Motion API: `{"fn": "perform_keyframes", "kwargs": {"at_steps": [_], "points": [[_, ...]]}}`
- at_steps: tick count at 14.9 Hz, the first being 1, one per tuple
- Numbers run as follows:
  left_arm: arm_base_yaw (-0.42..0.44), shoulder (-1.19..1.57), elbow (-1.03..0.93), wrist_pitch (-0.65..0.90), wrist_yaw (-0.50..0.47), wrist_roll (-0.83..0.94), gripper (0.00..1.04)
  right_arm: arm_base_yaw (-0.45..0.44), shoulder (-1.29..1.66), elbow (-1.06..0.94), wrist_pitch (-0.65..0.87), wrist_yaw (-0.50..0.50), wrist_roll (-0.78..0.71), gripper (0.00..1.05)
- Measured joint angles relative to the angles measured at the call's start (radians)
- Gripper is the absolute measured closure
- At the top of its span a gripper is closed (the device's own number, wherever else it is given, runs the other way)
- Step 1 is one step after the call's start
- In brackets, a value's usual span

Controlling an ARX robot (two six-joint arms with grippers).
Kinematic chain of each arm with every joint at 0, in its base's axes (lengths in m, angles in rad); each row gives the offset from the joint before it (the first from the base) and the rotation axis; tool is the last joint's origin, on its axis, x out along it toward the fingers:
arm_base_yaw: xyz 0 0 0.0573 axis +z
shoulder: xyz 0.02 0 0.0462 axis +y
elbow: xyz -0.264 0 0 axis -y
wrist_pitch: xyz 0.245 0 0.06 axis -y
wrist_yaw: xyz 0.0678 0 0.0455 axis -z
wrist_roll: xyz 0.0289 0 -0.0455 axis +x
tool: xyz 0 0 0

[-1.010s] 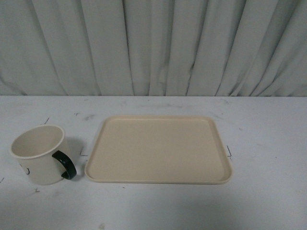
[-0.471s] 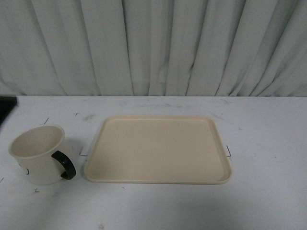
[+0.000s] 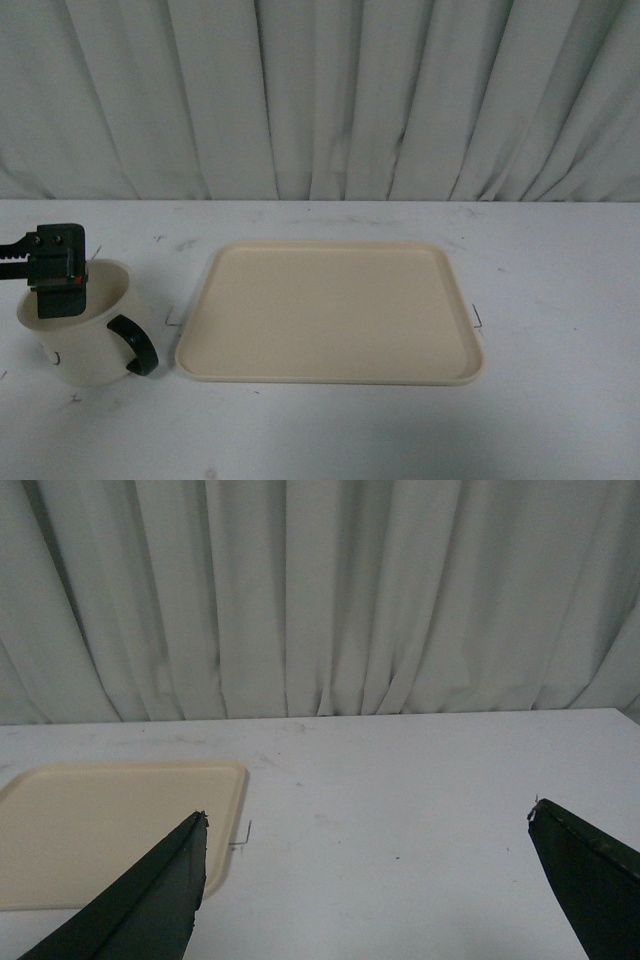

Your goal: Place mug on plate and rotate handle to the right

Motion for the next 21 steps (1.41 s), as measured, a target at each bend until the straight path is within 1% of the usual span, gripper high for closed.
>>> {"fn": "perform_keyframes", "kwargs": {"at_steps": [2, 3, 5, 6, 8, 10, 12, 13, 14, 15, 17, 19, 21], "points": [[0.061, 0.077, 0.032, 0.004, 0.016, -0.033, 0.07, 0.0, 0.0, 0.0, 0.0, 0.0, 0.0, 0.06], [0.077, 0.106, 0.039, 0.007, 0.018, -0.05, 0.07, 0.0, 0.0, 0.0, 0.0, 0.0, 0.0, 0.06], [0.072, 0.141, 0.049, 0.03, 0.003, -0.071, 0.07, 0.0, 0.0, 0.0, 0.001, 0.0, 0.0, 0.06], [0.064, 0.151, 0.065, 0.018, 0.007, -0.087, 0.16, 0.0, 0.0, 0.0, 0.0, 0.0, 0.0, 0.06], [0.058, 0.162, 0.087, 0.006, 0.014, -0.124, 0.38, 0.0, 0.0, 0.0, 0.0, 0.0, 0.0, 0.06], [0.072, 0.183, 0.095, -0.01, 0.014, -0.163, 0.59, 0.0, 0.0, 0.0, 0.0, 0.0, 0.0, 0.06], [0.07, 0.193, 0.095, -0.019, 0.015, -0.19, 0.85, 0.0, 0.0, 0.0, 0.0, 0.0, 0.0, 0.06], [0.061, 0.19, 0.095, -0.022, 0.004, -0.198, 0.96, 0.0, 0.0, 0.0, 0.0, 0.0, 0.0, 0.06], [0.042, 0.166, 0.093, -0.029, 0.005, -0.199, 1.02, 0.0, 0.0, 0.0, 0.0, 0.0, 0.0, 0.06], [0.013, 0.124, 0.092, -0.054, -0.014, -0.197, 1.02, 0.0, 0.0, 0.0, 0.0, 0.0, 0.0, 0.06], [-0.08, 0.018, 0.115, -0.1, -0.063, -0.193, 1.02, 0.0, 0.0, 0.0, 0.0, 0.0, 0.0, 0.06], [-0.254, 0.003, 0.231, -0.124, -0.126, -0.193, 1.02, 0.0, 0.0, 0.0, 0.0, 0.0, 0.0, 0.06], [-0.42, 0.09, 0.337, -0.163, -0.204, -0.198, 1.02, 0.0, 0.0, 0.0, 0.0, 0.0, 0.0, 0.06]]}}
